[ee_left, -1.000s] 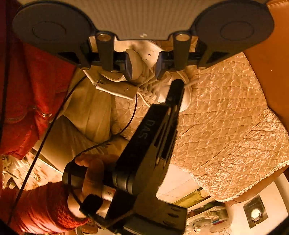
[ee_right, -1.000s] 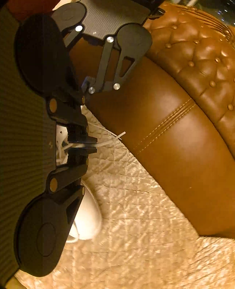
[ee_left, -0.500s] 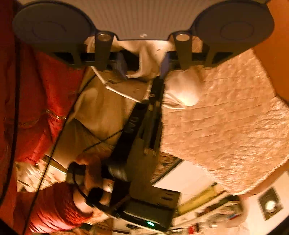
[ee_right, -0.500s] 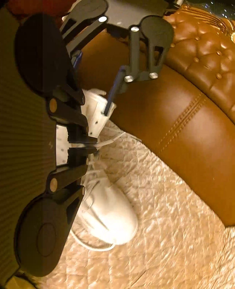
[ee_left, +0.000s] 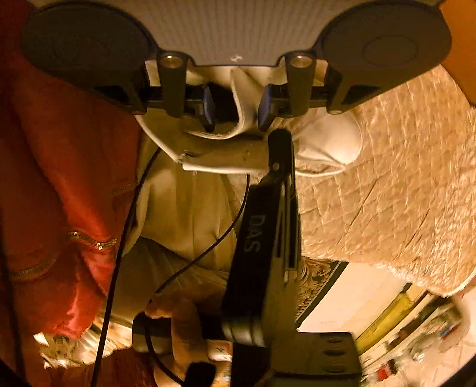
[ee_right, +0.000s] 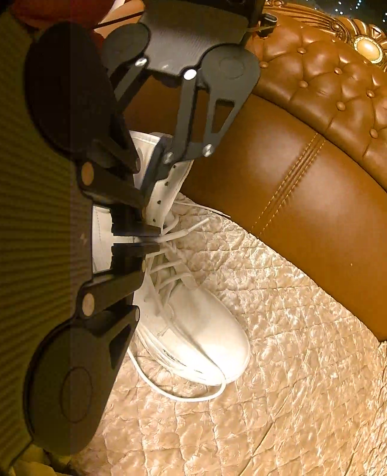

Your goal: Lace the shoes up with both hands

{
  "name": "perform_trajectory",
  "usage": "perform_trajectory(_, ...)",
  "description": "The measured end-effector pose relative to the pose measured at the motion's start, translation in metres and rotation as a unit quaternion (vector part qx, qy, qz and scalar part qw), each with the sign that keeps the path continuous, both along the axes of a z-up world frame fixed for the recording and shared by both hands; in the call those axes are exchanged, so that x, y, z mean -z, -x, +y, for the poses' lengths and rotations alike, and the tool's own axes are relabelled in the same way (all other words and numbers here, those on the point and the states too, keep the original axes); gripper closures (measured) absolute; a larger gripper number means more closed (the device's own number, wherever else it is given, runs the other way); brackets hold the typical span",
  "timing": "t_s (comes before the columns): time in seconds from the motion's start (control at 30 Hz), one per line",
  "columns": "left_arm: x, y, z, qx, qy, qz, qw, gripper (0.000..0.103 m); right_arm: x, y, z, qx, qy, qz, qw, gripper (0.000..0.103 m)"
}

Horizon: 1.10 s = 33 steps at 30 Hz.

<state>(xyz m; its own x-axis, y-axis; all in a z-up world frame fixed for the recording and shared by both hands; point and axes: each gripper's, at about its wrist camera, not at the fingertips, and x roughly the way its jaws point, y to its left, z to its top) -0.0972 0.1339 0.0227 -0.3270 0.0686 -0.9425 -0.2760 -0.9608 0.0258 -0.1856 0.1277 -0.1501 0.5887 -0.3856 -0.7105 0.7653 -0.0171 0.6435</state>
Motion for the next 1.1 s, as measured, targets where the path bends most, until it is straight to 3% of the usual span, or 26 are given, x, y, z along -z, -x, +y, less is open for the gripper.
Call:
perform_trajectory(0.03, 0.002, 0.001, 0.003, 0.007, 0.005, 0.002, 1.0000, 0.069, 0.000, 0.000, 0.000, -0.001, -0.001, 0.001, 1.000, 0.097)
perform_trajectory(0.17, 0.001, -0.006, 0.007, -0.004, 0.021, 0.029, 0.9994, 0.095, 0.003, -0.002, 0.001, -0.008, -0.004, 0.001, 1.000, 0.097)
perform_trajectory(0.37, -0.032, -0.043, 0.005, -0.125, 0.039, 0.076, 0.9884, 0.101, 0.005, 0.003, 0.000, -0.005, -0.003, -0.012, 1.000, 0.097)
perform_trajectory(0.47, -0.041, -0.057, 0.015, -0.154, 0.048, 0.099, 0.9819, 0.102, 0.005, 0.005, -0.003, -0.007, -0.005, -0.011, 1.000, 0.097)
perform_trajectory(0.57, -0.041, -0.063, 0.016, -0.179, 0.036, 0.109, 0.9771, 0.102, 0.001, 0.005, -0.007, -0.026, -0.006, 0.005, 1.000, 0.096)
perform_trajectory(0.7, -0.042, -0.064, 0.016, -0.172, 0.041, 0.113, 0.9777, 0.102, -0.010, -0.005, -0.012, -0.096, -0.018, 0.069, 0.993, 0.096)
perform_trajectory(0.87, -0.039, -0.058, 0.017, -0.173, 0.050, 0.105, 0.9781, 0.100, -0.014, -0.027, -0.016, -0.204, -0.043, 0.171, 0.963, 0.096)
perform_trajectory(0.93, -0.037, -0.054, 0.014, -0.186, 0.043, 0.105, 0.9760, 0.095, -0.016, -0.025, -0.022, -0.207, -0.044, 0.178, 0.961, 0.096)
perform_trajectory(1.03, -0.032, -0.049, 0.008, -0.202, 0.031, 0.106, 0.9732, 0.072, -0.018, -0.018, -0.028, -0.178, -0.020, 0.148, 0.973, 0.096)
perform_trajectory(1.1, -0.027, -0.046, 0.004, -0.210, 0.021, 0.106, 0.9717, 0.072, -0.018, -0.014, -0.028, -0.158, 0.000, 0.124, 0.980, 0.096)
